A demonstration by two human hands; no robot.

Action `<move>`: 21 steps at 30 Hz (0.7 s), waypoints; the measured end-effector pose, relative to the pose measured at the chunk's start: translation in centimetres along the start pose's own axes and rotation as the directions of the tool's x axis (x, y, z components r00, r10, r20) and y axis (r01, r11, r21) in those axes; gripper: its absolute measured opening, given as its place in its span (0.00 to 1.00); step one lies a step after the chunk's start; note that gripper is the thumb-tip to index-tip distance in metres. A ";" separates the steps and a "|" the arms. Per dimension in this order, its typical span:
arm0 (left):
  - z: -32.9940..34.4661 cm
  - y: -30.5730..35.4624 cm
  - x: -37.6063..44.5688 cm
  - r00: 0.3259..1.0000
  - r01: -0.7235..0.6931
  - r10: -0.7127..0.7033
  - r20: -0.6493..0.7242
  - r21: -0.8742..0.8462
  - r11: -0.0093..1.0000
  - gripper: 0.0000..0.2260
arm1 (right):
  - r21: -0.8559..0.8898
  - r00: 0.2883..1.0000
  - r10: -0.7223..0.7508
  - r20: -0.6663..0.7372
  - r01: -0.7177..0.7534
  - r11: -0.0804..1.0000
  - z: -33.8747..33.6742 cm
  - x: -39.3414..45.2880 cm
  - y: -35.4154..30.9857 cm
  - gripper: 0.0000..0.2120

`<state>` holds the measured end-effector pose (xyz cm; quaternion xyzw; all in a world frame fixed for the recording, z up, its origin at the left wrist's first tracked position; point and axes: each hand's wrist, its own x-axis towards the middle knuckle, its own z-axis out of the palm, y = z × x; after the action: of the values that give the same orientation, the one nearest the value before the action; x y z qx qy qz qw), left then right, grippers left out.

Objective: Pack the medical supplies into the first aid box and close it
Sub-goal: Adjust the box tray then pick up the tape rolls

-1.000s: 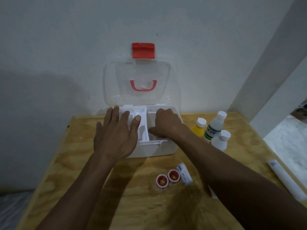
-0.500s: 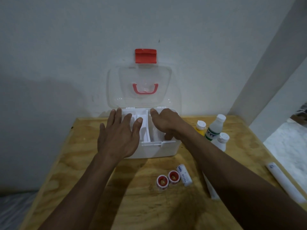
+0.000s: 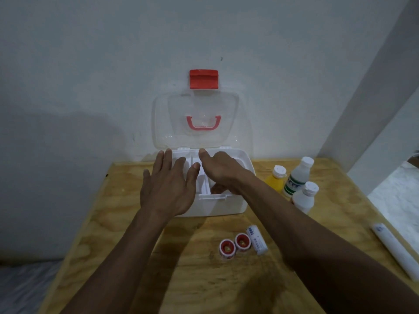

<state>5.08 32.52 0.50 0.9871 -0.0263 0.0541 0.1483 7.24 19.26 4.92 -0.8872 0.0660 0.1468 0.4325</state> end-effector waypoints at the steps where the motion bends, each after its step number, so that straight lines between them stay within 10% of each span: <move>1: 0.0 0.0 0.0 1.000 -0.001 0.001 -0.001 0.000 1.000 0.33 | 0.010 1.000 0.000 0.002 0.000 1.000 0.0 0.1 0.0 0.28; 21: -0.3 0.1 -0.1 1.000 -0.002 0.002 0.031 -0.007 1.000 0.29 | 0.146 0.998 0.036 0.052 -0.043 0.988 -0.4 0.4 0.5 0.30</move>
<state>4.96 32.55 0.85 0.9873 -0.0296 0.0390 0.1510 7.58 18.67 4.61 -0.8475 0.0834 0.1719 0.4952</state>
